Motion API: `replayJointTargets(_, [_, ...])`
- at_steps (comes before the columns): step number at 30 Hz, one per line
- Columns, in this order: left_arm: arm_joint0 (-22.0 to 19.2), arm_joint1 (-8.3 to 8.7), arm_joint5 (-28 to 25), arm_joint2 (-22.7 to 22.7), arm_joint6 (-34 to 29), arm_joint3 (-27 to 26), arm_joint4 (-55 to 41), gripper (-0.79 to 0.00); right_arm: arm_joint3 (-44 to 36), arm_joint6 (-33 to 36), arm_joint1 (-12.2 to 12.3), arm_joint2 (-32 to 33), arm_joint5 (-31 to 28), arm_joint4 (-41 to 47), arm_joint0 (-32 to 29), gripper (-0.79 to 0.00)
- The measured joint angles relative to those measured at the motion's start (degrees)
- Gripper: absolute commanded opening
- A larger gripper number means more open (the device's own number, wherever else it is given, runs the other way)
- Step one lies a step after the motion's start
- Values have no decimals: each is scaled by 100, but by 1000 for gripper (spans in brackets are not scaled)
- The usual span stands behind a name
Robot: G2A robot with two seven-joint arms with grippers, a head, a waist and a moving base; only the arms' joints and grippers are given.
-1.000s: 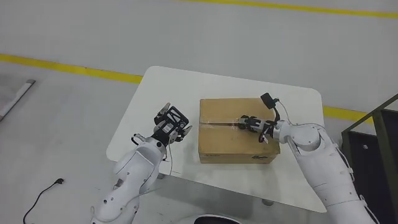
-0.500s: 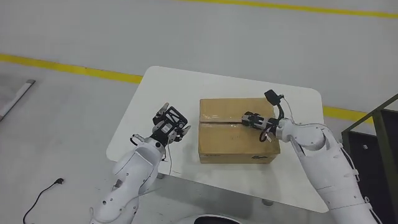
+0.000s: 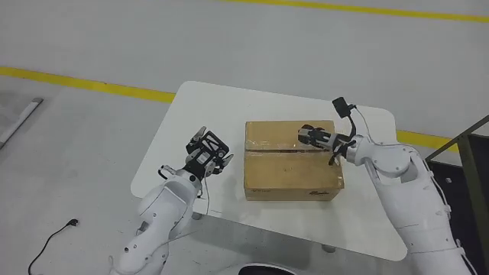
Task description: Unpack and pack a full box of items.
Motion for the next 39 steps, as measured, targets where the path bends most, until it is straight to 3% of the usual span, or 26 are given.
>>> replayJointTargets(7, [46,15,66,-94,3,-72,36,0,284,-72,-175,-891,-211,98,254,-785])
replayJointTargets(14, [119,28,124,-173,-25,-135,52,0,1346,-493,-399,-1741,-85,-243,724,-785])
replayJointTargets(19, [147,34,151,-207,-43,-150,71,0,1544,-370,-435,-1701,-237,90,911,-785])
replayJointTargets(25, [174,37,175,-216,-69,-168,71,0,1074,-181,-350,-1306,-299,404,907,-785])
replayJointTargets(31, [158,35,195,-196,-63,-187,79,0,1166,-95,-464,-1762,-395,334,1049,-785])
replayJointTargets(39, [210,33,268,-180,-74,-218,90,0,2042,-495,-720,-2451,-359,120,1400,-785])
